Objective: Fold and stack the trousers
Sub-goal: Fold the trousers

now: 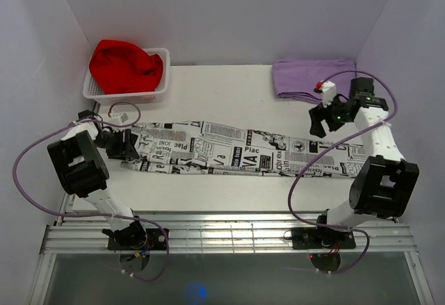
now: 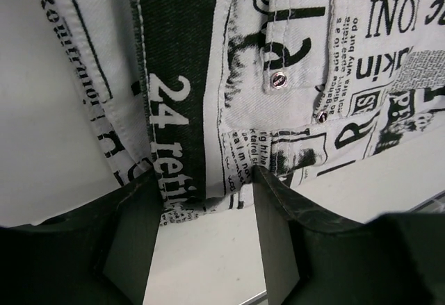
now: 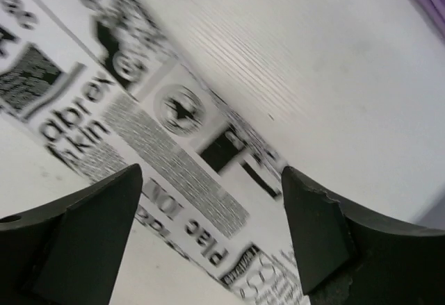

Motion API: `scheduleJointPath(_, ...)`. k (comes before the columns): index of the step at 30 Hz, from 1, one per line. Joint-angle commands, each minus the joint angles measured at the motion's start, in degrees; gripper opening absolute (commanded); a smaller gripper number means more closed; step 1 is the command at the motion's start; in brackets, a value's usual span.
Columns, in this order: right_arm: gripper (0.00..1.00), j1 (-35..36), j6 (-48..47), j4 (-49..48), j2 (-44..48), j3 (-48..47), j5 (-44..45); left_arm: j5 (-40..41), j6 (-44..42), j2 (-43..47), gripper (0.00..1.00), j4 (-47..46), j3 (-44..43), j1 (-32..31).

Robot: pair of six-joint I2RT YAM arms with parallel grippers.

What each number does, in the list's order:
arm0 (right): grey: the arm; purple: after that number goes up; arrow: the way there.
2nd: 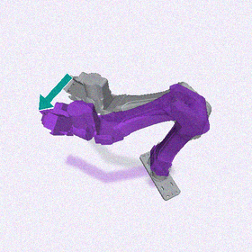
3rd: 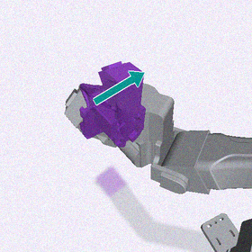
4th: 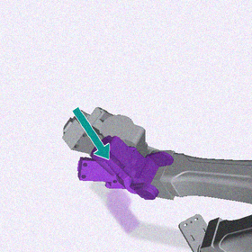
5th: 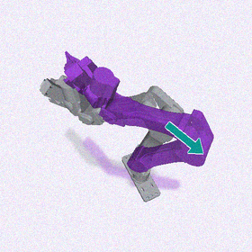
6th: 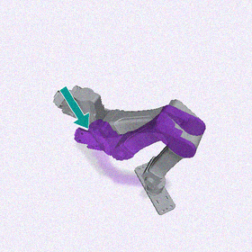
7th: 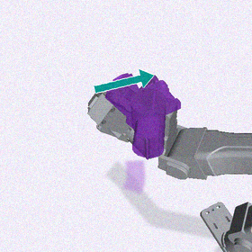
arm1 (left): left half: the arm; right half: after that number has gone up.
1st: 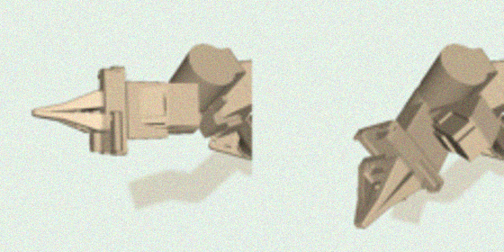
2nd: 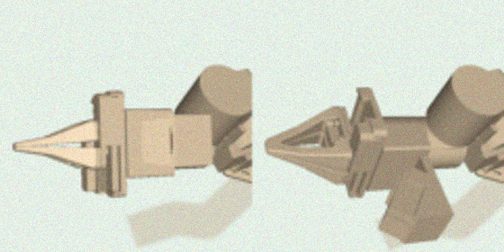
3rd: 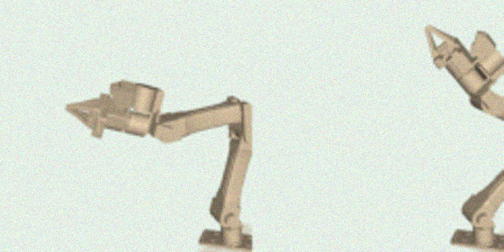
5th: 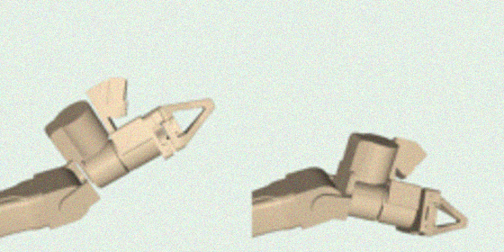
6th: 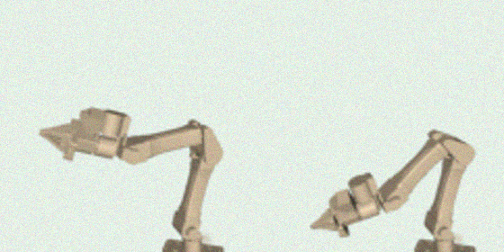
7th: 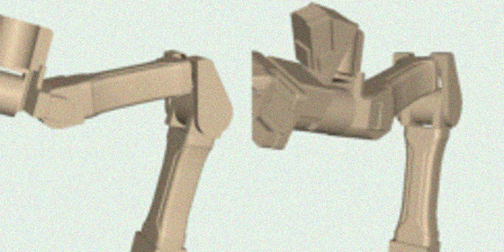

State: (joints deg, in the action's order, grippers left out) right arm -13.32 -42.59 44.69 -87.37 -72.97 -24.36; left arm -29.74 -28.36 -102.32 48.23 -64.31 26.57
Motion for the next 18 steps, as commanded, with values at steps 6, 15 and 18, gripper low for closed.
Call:
scheduleJointPath(6, 0.74, 31.6, 6.3, -13.7, 1.3, -1.2, -4.0, -7.5, 3.2, 3.0, 0.72, 1.8, -4.5, 1.6)
scheduleJointPath(15, 0.62, 55.1, 5.8, -30.4, -11.5, -5.3, 6.3, -11.7, 0.8, 2.5, 0.69, 7.6, -6.4, 6.0)
scheduleJointPath(18, 0.61, 59.4, 5.9, -34.2, -14.8, -6.2, 8.4, -13.9, 1.7, 1.3, 0.66, 7.9, -5.9, 6.1)
